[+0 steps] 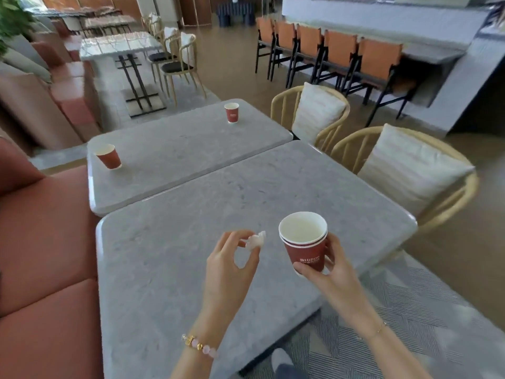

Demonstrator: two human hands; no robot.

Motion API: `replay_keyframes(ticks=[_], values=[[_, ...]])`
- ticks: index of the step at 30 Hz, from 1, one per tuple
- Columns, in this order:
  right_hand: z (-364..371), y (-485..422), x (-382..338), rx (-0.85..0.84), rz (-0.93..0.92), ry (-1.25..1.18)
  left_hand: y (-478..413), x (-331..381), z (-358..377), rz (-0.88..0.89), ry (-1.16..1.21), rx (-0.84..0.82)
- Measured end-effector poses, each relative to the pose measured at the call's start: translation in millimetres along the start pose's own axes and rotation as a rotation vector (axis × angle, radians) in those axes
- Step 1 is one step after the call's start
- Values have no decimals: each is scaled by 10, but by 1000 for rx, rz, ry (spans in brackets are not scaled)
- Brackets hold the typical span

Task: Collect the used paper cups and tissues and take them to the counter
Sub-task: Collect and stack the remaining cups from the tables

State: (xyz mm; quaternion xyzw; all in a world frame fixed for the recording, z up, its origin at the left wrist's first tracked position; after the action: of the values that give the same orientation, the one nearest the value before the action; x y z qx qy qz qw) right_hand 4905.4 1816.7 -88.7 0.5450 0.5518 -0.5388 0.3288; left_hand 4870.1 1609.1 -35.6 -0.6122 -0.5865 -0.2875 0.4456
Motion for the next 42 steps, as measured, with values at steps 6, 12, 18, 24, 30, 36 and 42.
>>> replay_keyframes(ticks=[6,12,18,24,30,36,42], values=[[-605,315,-103,177,2,48,143,296,442,102,-5,-166],[-1175,377,-96,295,5,82,146,653,941,199,1,-260],[-1978,317,70,399,14,94,138,1126,1786,269,-24,-366],[-3098,337,274,537,10,122,243,1758,2905,327,-1,-505],[-4234,339,445,596,8,172,442,2439,3962,352,87,-590],[-5119,352,661,670,12,136,613,2890,4878,378,114,-678],[-5926,216,988,764,40,171,551,3273,5819,411,142,-763]])
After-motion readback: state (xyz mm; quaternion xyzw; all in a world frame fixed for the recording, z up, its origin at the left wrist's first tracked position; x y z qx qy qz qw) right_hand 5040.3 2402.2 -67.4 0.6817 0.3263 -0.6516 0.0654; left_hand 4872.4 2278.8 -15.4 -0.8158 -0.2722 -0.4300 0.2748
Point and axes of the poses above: each hand's wrist, its own y-axis away from the middle knuckle, its own z-axis out of the palm, x = y × z, the point moved 9 cm from there along -y, towards the middle knuckle, and after that the axes turned 13 degrees about -z, right-handed, at the moved point
